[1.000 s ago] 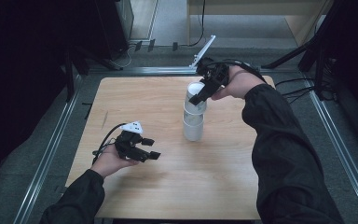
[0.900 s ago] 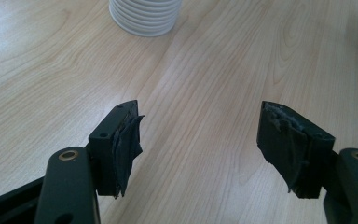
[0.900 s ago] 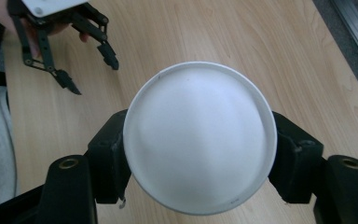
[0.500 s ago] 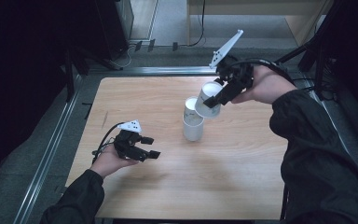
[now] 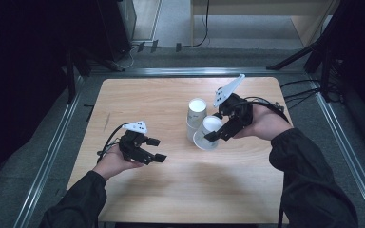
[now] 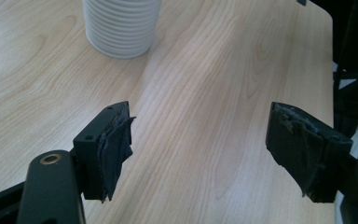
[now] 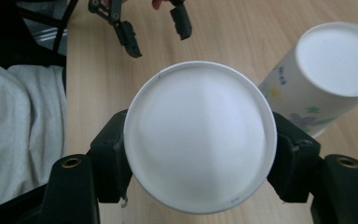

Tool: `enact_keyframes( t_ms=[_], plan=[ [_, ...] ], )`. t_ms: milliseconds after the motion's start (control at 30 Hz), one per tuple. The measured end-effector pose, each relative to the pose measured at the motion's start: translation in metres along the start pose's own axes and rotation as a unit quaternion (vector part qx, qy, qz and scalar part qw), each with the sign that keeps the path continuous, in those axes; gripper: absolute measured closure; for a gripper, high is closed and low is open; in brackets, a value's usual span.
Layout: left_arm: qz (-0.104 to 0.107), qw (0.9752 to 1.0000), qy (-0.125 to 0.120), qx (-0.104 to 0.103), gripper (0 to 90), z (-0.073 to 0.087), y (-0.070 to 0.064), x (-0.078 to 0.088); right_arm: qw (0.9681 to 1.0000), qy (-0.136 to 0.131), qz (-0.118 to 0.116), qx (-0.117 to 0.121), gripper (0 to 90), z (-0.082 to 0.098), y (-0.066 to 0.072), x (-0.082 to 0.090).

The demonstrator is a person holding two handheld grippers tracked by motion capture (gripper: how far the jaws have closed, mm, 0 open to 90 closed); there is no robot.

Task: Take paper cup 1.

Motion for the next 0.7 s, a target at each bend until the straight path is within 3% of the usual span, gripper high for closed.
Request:
enact_keyframes(
  t_ms=[100, 267, 300, 467, 567, 700],
  plan=[
    [0.001, 0.9999, 0.0, -0.012, 22.5, -0.005, -0.002, 0.002, 0.9999, -0.01, -0.009, -0.001, 34.5, 0.005, 0.003, -0.012],
    [-0.002, 0.9993, -0.022, -0.031, 22.5, -0.025, -0.007, 0.006, 0.9995, -0.021, -0.023, 0.0, 34.5, 0.01, 0.009, -0.032],
    [0.005, 0.9992, -0.025, -0.032, 22.6, -0.026, -0.009, 0.006, 0.9994, -0.024, -0.025, -0.001, 34.5, 0.01, 0.01, -0.036],
    [0.007, 0.9986, -0.002, -0.053, 19.4, -0.023, -0.018, -0.002, 0.9986, -0.037, -0.037, -0.002, 34.5, 0.014, 0.017, -0.056],
    [0.017, 0.9986, -0.001, -0.049, 18.2, -0.021, -0.019, -0.004, 0.9977, -0.046, -0.049, -0.006, 34.5, 0.014, 0.023, -0.066],
    [0.028, 0.9985, -0.005, -0.048, 17.2, -0.02, -0.019, -0.004, 0.9976, -0.048, -0.05, 0.011, 34.4, 0.014, 0.029, -0.073]
  ],
)
Point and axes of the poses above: each handheld gripper's, and its own axes: x roughly backward along the jaws, z roughly out of its underside, y roughly to its left, the point moved 8 cm from there along -x, roughly forward along the jaws, and after that the axes turned 7 degrees about y, right-handed, at the moved point
